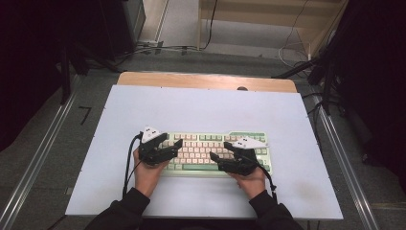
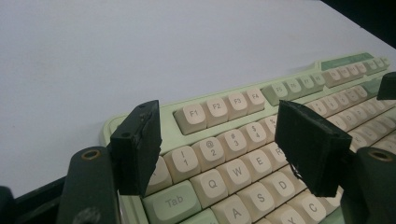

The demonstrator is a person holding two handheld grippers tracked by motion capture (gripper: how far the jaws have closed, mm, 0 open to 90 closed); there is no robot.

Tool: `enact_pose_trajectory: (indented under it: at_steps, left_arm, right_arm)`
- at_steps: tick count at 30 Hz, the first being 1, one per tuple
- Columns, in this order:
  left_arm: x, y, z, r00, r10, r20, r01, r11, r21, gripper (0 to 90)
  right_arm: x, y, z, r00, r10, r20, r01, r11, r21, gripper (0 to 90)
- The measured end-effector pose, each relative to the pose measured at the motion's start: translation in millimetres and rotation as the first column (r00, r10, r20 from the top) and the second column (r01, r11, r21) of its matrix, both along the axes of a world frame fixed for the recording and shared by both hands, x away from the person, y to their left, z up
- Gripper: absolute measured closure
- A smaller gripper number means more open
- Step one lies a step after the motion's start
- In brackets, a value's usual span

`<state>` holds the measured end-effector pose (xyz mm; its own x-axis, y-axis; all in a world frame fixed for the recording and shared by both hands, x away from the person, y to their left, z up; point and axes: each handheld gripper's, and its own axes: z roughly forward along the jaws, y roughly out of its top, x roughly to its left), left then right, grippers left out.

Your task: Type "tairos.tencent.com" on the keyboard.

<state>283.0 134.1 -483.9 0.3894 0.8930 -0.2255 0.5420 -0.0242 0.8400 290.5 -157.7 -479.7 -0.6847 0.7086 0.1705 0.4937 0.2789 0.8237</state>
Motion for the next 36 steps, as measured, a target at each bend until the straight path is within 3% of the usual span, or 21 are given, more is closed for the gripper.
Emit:
enact_pose_trajectory:
  at_steps: [6, 8, 9, 11, 15, 20, 25, 36]
  left_arm:
    - [-3.6, -2.8, 0.8, 0.9999, -0.015, 0.005, 0.015, 0.9999, -0.002, 35.2]
    - [-5.0, -3.9, 1.2, 0.9995, -0.032, 0.005, 0.032, 0.9995, -0.001, 40.3]
    - [-6.0, -4.3, 1.6, 0.9984, -0.057, 0.008, 0.057, 0.9983, -0.011, 53.8]
    - [-8.5, -5.3, 3.7, 0.9934, -0.114, 0.012, 0.114, 0.993, -0.03, 90.0]
    - [-14.2, -13.9, 7.0, 0.9781, -0.208, 0.002, 0.208, 0.9779, -0.019, 90.0]
    - [-18.8, -22.6, 2.5, 0.9672, -0.251, -0.038, 0.252, 0.9677, 0.014, 90.0]
    - [-20.5, -28.1, -0.7, 0.9605, -0.272, -0.06, 0.274, 0.9611, 0.033, 90.0]
    - [-20.0, -35.3, -6.1, 0.9536, -0.282, -0.106, 0.29, 0.9535, 0.08, 90.0]
  right_arm:
    - [0.6, -2.7, -0.7, 1.0, -0.009, -0.003, 0.009, 1.0, -0.002, 28.1]
    - [0.7, -3.4, -0.3, 0.9999, -0.013, 0.004, 0.013, 1.0, -0.003, 28.2]
    - [0.7, -3.9, 0.0, 0.9999, -0.016, 0.004, 0.016, 1.0, -0.002, 28.2]
    - [1.0, -5.2, 0.2, 0.9997, -0.023, 0.006, 0.023, 1.0, -0.003, 28.4]
    - [1.1, -7.9, 0.3, 0.9994, -0.033, 0.007, 0.033, 0.999, 0.001, 28.9]
    - [1.7, -9.5, 0.6, 0.9992, -0.039, 0.01, 0.039, 0.999, 0.004, 29.2]
    - [1.5, -8.7, -1.0, 0.9992, -0.04, 0.005, 0.04, 0.999, 0.0, 29.4]
    - [1.6, -9.5, -1.9, 0.9992, -0.04, -0.001, 0.04, 0.999, 0.0, 29.5]
